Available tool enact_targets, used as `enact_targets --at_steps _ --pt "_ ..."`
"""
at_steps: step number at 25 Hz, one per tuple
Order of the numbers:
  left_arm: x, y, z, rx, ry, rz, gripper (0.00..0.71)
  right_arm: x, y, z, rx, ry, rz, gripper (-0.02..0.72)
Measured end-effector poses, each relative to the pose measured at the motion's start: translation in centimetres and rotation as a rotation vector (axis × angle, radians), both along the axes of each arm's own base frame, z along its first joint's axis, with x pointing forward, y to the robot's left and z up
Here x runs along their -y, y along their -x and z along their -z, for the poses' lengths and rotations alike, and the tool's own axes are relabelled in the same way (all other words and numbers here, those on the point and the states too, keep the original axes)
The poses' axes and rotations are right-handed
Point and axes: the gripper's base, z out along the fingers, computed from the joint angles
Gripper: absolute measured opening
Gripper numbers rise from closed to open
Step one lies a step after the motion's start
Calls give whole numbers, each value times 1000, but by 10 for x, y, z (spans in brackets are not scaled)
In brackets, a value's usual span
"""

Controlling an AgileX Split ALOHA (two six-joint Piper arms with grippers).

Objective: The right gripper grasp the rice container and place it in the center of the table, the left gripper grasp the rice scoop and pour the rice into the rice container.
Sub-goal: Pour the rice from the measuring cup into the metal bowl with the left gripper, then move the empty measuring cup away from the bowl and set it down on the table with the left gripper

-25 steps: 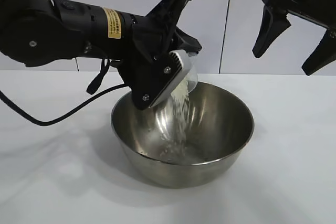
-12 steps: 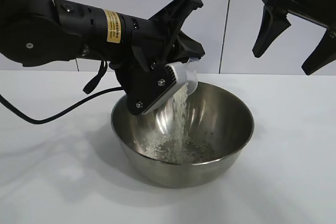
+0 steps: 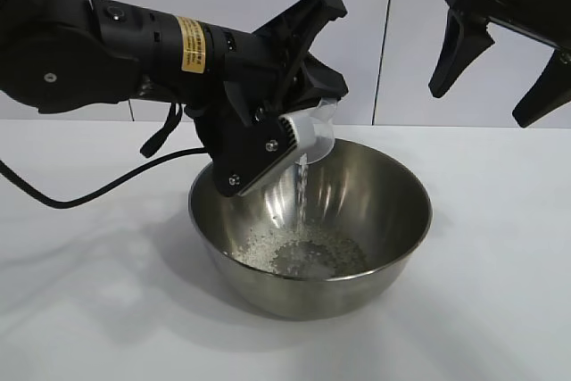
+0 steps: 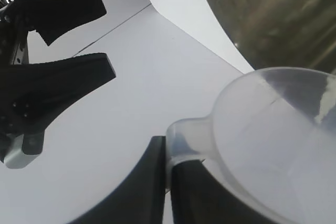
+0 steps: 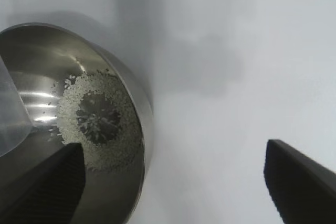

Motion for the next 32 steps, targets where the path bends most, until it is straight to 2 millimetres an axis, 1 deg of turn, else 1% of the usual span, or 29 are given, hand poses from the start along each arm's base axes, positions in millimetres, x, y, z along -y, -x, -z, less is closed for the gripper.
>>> enact_targets --at_steps 7,13,20,23,26,32 --pt "0 0 0 67 -42 24 8 0 0 0 2 1 -1 638" --pt "0 0 0 77 -47 24 8 0 0 0 3 1 -2 638" --pt "2 -1 -7 53 64 4 8 0 0 0 3 2 -4 638" --pt "2 -1 -8 10 103 -13 8 0 0 0 3 2 -4 638" --pt "2 -3 -13 -89 228 -62 8 0 0 0 4 2 -4 638" --pt "-5 -13 -32 -303 664 -215 8 0 -2 -1 20 -3 4 638"
